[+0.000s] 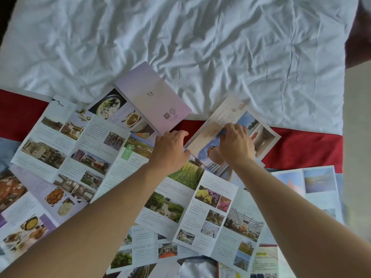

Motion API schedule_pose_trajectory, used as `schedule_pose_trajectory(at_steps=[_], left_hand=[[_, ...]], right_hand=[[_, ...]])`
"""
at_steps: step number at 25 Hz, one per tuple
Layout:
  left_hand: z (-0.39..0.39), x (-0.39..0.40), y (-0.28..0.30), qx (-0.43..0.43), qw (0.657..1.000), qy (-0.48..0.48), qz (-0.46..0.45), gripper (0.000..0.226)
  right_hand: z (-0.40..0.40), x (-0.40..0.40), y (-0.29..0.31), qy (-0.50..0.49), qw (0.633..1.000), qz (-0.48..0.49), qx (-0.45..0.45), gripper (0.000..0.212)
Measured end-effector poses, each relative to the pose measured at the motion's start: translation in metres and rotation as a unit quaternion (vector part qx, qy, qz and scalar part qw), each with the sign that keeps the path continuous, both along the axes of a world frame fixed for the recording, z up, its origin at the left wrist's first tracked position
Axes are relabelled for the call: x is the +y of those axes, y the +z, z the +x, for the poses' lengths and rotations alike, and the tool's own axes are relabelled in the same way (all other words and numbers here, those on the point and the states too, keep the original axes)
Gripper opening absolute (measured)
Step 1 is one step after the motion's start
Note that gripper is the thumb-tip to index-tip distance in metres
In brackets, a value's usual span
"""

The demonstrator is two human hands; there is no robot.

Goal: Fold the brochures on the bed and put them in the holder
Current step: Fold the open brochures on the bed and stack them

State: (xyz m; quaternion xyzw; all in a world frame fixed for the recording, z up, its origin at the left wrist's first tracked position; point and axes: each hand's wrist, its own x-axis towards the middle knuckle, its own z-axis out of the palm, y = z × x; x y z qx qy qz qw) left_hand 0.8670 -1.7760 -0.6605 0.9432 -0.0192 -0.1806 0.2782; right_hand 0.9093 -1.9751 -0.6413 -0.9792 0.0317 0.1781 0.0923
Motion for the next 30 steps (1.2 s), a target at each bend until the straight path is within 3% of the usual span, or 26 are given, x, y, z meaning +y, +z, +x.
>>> schedule_pose_trajectory(at_steps=[3,8,14,15,17,20,27,30], left_hand=[[-0.002,-0.002,-0.010,0.002,1.000,-0.001,0.005,0.052],[-0.009,-0.005,-0.008,-0.006,1.000,0.008,0.014,0.051],[-0.025,-0.005,0.020,-0.021,0.999,0.036,0.003,0.050],[-0.029,-0.006,0.025,-0.020,0.999,0.042,0.001,0.049],[-0.039,-0.008,0.037,-0.015,0.998,0.057,-0.012,0.047],[-0.059,-0.012,0.051,0.006,0.996,0.070,-0.059,0.048],[-0.120,-0.015,0.065,0.091,0.981,0.103,-0.138,0.059],[-0.157,-0.014,0.063,0.108,0.977,0.116,-0.144,0.059]], right_hand=[[-0.003,-0.008,-0.011,-0.018,1.000,-0.007,-0.004,0.012],[-0.007,-0.008,-0.007,-0.078,0.994,0.061,-0.047,0.015],[-0.013,-0.004,0.037,-0.095,0.965,0.150,-0.191,0.065],[-0.014,-0.004,0.045,-0.109,0.959,0.162,-0.205,0.064],[-0.019,-0.001,0.058,-0.144,0.947,0.186,-0.217,0.043],[-0.042,0.003,0.075,-0.168,0.934,0.232,-0.215,0.027],[-0.125,0.017,0.089,-0.238,0.899,0.341,-0.136,0.026],[-0.172,0.021,0.077,-0.271,0.897,0.335,-0.093,0.034]])
